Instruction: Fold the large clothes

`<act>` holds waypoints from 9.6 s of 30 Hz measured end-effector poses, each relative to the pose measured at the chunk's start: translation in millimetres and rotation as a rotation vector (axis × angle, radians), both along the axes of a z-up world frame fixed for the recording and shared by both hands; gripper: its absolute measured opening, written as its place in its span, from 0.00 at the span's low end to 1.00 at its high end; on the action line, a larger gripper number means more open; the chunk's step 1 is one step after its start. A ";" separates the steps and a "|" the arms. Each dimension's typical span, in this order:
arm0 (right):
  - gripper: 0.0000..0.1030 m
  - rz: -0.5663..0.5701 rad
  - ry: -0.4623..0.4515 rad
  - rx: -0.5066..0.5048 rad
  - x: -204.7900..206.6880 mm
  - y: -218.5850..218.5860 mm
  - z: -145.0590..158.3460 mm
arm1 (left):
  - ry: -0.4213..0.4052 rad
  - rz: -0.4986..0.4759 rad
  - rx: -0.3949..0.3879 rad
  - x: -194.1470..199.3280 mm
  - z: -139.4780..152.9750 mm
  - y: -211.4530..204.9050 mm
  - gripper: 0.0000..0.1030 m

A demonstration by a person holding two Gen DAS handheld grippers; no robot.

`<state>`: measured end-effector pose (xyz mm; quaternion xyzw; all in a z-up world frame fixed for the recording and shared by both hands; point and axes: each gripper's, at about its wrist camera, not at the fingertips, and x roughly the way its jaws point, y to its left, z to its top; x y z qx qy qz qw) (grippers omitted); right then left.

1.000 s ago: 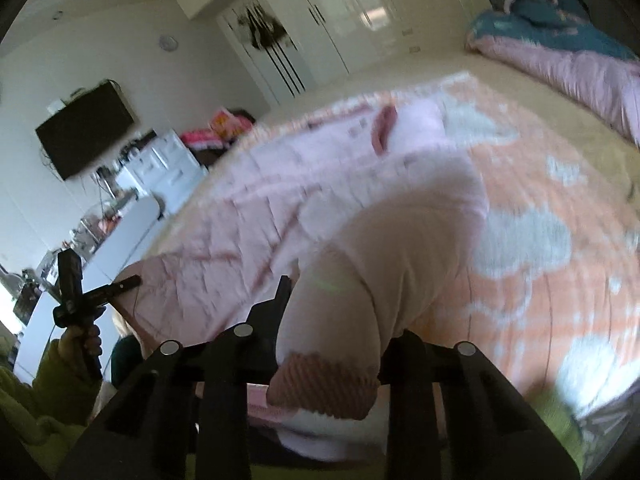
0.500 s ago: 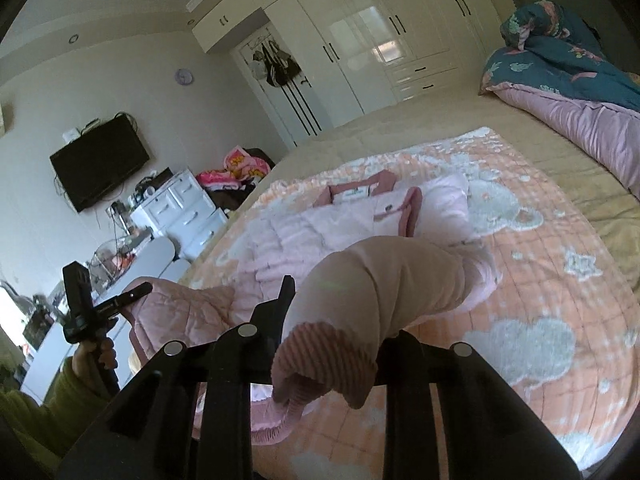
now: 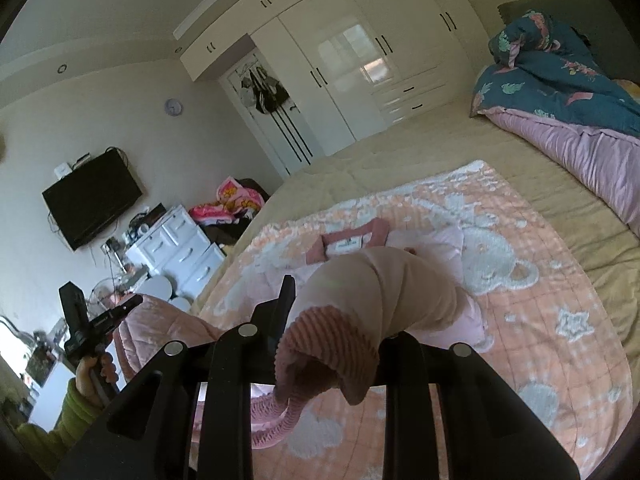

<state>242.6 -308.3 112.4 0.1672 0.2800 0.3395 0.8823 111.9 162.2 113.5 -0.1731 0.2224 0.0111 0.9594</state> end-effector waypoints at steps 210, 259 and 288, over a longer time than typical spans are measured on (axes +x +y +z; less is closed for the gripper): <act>0.59 -0.341 0.372 -0.029 201.0 76.7 -232.7 | 0.249 0.315 -0.408 205.9 -198.3 50.8 0.38; 0.28 -0.069 -0.160 -0.443 4.4 126.3 -87.2 | 0.169 0.190 -0.175 64.6 -108.1 2.6 0.23; 0.32 -0.150 0.068 -0.419 9.8 102.1 -139.9 | 0.240 0.217 -0.168 38.0 -146.0 -2.7 0.26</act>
